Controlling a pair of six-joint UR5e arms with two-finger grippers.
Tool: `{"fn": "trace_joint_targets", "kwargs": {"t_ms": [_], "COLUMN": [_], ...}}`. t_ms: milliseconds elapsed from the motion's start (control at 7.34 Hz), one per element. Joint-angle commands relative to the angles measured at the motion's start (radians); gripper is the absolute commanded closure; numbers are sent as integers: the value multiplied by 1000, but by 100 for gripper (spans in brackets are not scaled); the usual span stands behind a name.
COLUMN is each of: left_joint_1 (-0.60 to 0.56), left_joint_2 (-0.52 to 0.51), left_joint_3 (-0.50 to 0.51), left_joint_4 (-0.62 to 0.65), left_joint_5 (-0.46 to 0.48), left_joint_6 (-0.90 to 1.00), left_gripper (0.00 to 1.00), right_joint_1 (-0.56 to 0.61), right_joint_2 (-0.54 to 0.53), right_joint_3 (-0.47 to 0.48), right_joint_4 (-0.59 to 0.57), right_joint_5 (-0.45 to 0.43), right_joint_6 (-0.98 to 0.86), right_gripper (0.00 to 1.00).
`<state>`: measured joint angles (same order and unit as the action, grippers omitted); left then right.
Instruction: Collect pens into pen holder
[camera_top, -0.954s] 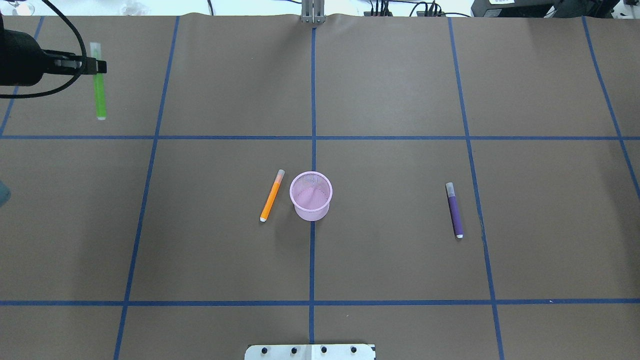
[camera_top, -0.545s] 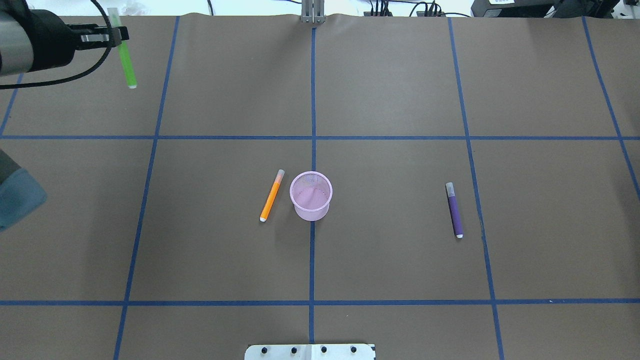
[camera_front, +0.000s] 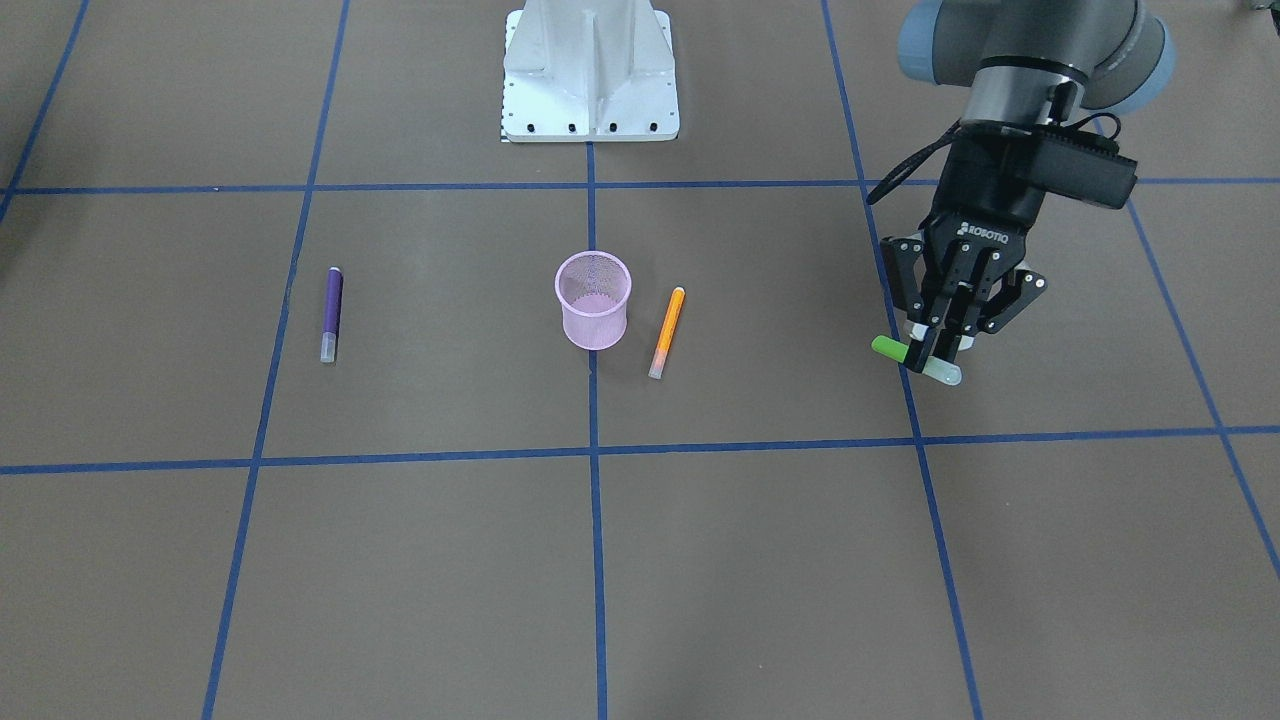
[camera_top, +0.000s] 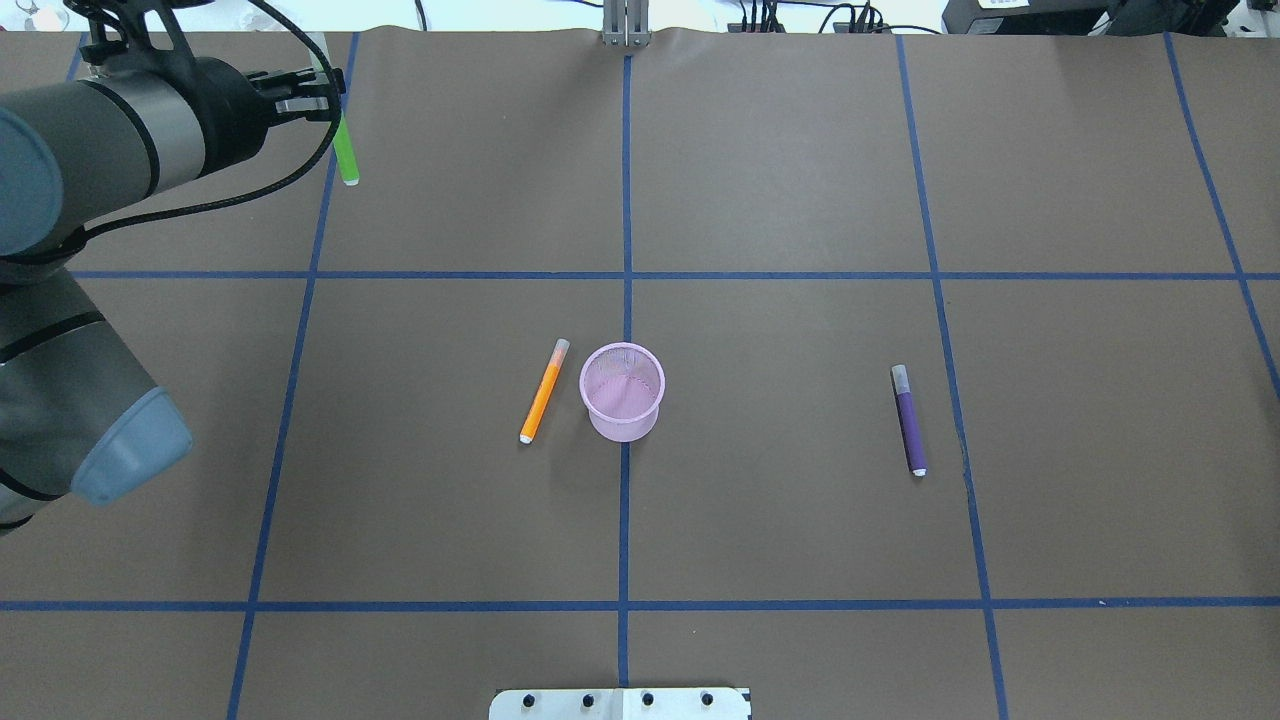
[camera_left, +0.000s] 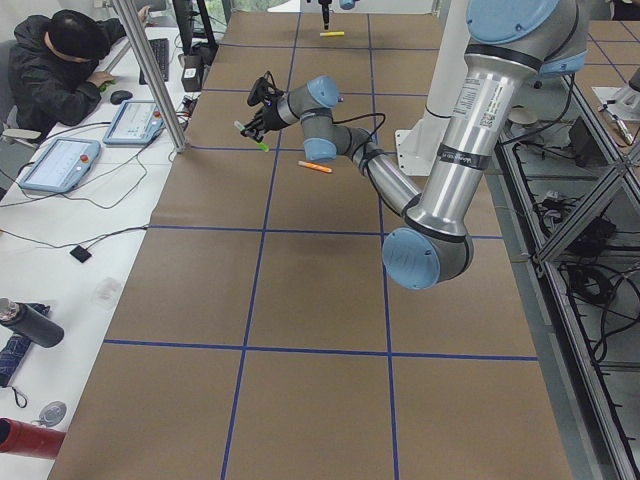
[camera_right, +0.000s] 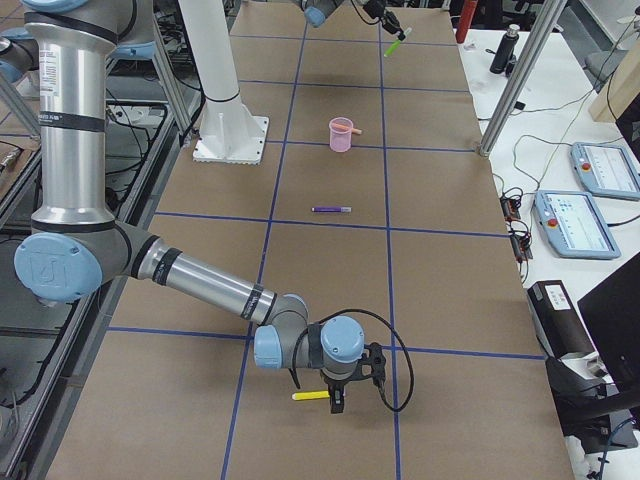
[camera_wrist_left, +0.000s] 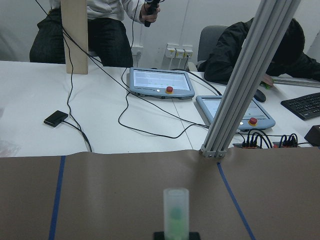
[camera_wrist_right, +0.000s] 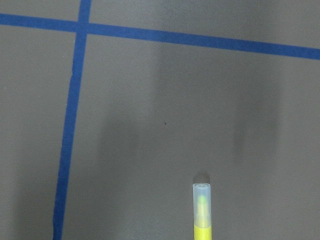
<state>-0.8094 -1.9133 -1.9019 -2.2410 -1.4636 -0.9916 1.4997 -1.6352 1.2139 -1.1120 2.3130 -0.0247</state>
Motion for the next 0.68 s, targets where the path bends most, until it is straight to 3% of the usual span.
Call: {"fn": "trace_joint_targets", "kwargs": {"t_ms": [0,545], "left_joint_1": [12,13], "left_joint_2": [-4,-18], "left_joint_3": [6,23], "left_joint_4": [0,0], "left_joint_5": [6,6], "left_joint_6": [1,1], "left_gripper": [100,100], "right_joint_1": [-13,-44], "right_joint_2": [5,18], "right_joint_3": [-36,-69], "right_joint_4": [34,35], "right_joint_5": [-3,-4], "right_joint_6": [-9,-53], "right_gripper": [1,1]}}
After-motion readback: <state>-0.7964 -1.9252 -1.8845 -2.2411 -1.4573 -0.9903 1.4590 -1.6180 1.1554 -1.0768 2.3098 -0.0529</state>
